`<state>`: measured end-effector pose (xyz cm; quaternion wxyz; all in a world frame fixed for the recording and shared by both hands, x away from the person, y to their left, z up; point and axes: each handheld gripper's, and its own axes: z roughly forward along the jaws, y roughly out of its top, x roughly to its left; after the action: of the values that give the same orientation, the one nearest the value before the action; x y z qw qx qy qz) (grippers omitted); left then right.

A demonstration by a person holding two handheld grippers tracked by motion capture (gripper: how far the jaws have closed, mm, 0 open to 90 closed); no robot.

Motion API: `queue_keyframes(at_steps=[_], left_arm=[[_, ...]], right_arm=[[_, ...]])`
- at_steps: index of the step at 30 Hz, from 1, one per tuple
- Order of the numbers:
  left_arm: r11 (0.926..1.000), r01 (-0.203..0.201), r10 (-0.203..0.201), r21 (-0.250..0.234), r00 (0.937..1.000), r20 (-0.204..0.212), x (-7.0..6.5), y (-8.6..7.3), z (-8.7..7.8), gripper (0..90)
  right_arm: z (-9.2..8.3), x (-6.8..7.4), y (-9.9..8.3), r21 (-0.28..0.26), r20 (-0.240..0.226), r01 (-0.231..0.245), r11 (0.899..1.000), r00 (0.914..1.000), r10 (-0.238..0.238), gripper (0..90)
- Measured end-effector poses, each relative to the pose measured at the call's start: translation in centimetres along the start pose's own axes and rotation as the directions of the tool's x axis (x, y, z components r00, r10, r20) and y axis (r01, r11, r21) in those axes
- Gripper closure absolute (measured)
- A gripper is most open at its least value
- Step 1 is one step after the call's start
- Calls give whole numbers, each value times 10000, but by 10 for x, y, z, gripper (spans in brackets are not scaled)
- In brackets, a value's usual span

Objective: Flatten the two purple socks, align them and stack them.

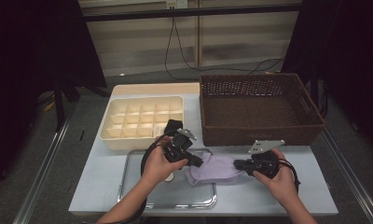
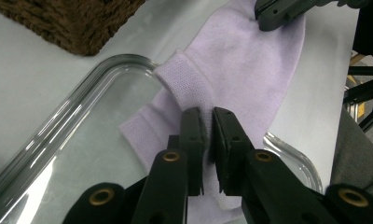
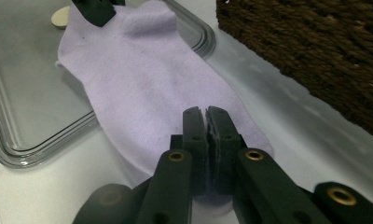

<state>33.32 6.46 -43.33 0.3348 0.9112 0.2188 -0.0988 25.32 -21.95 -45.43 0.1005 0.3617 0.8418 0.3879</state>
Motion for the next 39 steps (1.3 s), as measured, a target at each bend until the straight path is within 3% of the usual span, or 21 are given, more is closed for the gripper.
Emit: queue_keyframes(at_steps=[10, 15, 16, 17, 19, 24, 29, 34, 37, 39], left_arm=[[9993, 370, -370, -20, 9993, -98, 2, -7, -6, 808], [9991, 310, -304, 289, 9993, -194, 7, -10, -7, 708], [9978, 664, -665, -60, 9974, -269, 7, -11, -8, 691], [9982, 593, -593, 1, 9975, -379, 9, -11, -9, 685], [9965, 772, -786, -336, 9960, -435, 10, -10, -9, 652], [9982, 557, -568, -210, 9970, -529, 12, -7, 0, 651], [9986, -32, 66, 526, 9979, -638, 13, -5, 13, 719], [9976, -75, 119, 687, 9979, -638, 11, -6, 22, 758], [9952, -299, 361, 932, 9972, -659, 8, -4, 24, 793], [9961, -194, 255, 857, 9972, -710, 6, -4, 26, 821]], right_arm=[[5, 4, 6, -21, -172, 324, 9995, 9993, -324, 868], [10, 5, 5, 168, -252, 468, 9988, 9986, -464, 868], [11, 5, 5, 182, -286, 436, 9989, 9987, -431, 866], [12, 5, 5, 204, -277, 441, 9988, 9987, -435, 865], [13, 4, 4, 218, -239, 466, 9987, 9987, -460, 864], [15, 4, 3, 255, -302, 446, 9987, 9986, -438, 862], [19, 5, 1, 378, -358, 435, 9983, 9985, -422, 862], [22, 6, 0, 513, -329, 454, 9977, 9985, -437, 858], [22, 7, -1, 580, -282, 423, 9974, 9988, -407, 862], [22, 6, -1, 563, -273, 422, 9975, 9988, -407, 870]])
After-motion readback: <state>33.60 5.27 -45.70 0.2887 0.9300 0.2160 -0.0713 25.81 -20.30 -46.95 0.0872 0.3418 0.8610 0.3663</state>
